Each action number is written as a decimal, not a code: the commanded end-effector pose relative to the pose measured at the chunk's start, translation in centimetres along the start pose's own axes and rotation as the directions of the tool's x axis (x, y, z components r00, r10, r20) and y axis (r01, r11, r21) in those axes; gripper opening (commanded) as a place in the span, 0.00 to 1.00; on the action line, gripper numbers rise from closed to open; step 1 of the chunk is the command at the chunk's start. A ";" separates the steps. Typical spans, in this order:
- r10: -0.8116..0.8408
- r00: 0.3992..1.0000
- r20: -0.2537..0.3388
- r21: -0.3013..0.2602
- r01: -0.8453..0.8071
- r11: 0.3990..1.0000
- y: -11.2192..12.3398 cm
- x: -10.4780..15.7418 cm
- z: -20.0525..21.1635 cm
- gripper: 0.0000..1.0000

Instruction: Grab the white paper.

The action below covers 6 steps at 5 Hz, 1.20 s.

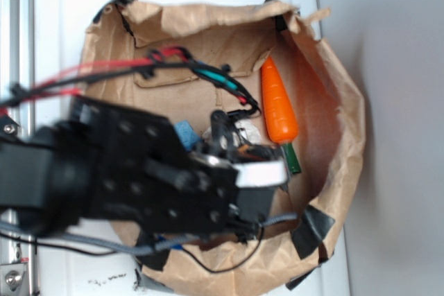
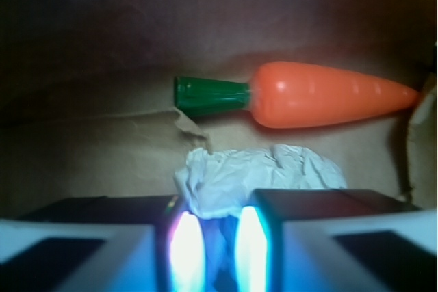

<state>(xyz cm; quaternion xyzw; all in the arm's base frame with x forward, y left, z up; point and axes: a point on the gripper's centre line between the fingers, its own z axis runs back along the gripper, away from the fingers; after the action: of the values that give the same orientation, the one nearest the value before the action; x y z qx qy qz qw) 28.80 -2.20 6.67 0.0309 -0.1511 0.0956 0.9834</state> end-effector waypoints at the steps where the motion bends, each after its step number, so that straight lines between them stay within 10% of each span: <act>1: 0.008 1.000 0.020 -0.084 -0.007 0.996 1.4 1.1 4.0 0.00; 3: -0.002 0.999 -0.038 -0.134 -0.003 0.991 2.8 2.3 9.9 0.00; 4: -0.043 0.995 -0.085 -0.103 0.035 0.994 3.8 1.5 8.0 1.00; 6: -0.076 0.993 -0.087 -0.090 0.068 0.994 5.2 1.2 4.1 1.00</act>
<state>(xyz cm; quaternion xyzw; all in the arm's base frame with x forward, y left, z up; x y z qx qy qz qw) 26.78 1.84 9.63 -0.0128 -0.0850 0.0486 0.9951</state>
